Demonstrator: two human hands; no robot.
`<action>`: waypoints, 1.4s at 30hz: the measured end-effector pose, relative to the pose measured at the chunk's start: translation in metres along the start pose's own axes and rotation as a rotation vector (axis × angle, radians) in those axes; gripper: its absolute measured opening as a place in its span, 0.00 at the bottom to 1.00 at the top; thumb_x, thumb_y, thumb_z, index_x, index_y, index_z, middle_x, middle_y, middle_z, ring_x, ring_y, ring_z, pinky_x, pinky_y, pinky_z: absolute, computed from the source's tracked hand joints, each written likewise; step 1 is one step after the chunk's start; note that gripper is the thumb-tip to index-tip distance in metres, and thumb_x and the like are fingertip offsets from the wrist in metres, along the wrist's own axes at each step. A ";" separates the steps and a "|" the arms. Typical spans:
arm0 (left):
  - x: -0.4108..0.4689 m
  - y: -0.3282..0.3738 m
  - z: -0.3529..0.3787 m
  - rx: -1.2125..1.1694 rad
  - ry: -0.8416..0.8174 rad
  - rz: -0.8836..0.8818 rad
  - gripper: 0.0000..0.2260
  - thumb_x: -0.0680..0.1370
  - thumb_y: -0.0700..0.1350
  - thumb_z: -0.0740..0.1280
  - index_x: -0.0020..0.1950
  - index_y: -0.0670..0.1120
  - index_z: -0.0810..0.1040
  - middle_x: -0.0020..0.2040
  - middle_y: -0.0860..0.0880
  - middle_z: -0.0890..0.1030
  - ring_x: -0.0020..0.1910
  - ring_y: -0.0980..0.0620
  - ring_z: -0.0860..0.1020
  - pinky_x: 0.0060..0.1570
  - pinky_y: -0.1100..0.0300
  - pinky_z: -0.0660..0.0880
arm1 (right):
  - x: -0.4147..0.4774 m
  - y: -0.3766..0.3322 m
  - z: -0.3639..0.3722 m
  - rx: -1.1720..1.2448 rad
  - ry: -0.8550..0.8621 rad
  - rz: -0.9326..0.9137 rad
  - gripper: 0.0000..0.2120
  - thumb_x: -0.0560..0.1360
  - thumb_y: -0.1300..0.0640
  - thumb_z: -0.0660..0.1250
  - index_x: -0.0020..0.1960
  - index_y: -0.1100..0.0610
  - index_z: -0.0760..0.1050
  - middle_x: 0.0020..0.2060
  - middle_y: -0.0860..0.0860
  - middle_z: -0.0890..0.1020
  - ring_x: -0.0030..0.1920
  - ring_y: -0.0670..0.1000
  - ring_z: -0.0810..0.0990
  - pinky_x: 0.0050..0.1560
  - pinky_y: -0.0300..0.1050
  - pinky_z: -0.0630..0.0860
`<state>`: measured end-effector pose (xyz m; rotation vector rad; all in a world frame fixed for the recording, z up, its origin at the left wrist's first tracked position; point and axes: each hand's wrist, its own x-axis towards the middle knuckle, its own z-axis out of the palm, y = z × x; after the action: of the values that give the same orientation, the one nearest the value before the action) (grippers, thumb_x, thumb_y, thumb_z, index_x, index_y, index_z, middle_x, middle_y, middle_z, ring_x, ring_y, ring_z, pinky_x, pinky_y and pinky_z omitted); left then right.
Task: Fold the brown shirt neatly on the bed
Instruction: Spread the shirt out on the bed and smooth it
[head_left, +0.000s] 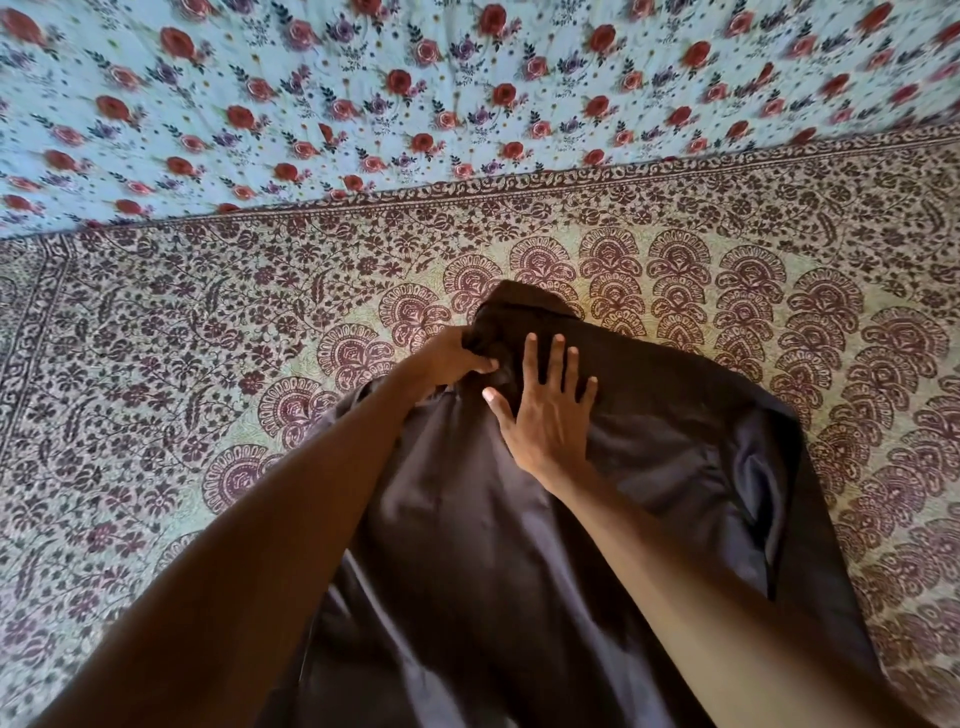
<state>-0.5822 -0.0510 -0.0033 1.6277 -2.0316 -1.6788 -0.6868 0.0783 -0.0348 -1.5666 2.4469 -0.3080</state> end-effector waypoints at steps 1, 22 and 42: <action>0.001 -0.003 0.000 -0.166 0.016 0.021 0.14 0.72 0.33 0.72 0.56 0.39 0.77 0.47 0.43 0.81 0.41 0.50 0.81 0.45 0.58 0.79 | -0.002 0.000 0.001 0.011 0.016 0.005 0.40 0.75 0.30 0.50 0.79 0.51 0.45 0.78 0.59 0.52 0.77 0.62 0.51 0.70 0.70 0.55; -0.001 -0.026 -0.013 0.075 -0.048 -0.309 0.42 0.62 0.74 0.70 0.63 0.44 0.77 0.59 0.43 0.80 0.56 0.42 0.79 0.56 0.54 0.73 | -0.011 -0.007 0.030 -0.056 -0.128 -0.291 0.38 0.77 0.34 0.48 0.79 0.54 0.44 0.78 0.56 0.45 0.78 0.60 0.44 0.73 0.69 0.47; -0.014 -0.012 -0.022 0.299 -0.005 -0.083 0.22 0.72 0.63 0.68 0.46 0.43 0.80 0.38 0.45 0.79 0.37 0.48 0.77 0.42 0.60 0.71 | -0.023 0.010 0.030 -0.019 -0.051 0.045 0.46 0.72 0.26 0.48 0.79 0.54 0.46 0.78 0.60 0.46 0.78 0.61 0.43 0.75 0.63 0.43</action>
<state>-0.5553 -0.0545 0.0042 1.8155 -2.3427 -1.4581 -0.6772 0.1013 -0.0649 -1.5049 2.4493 -0.2342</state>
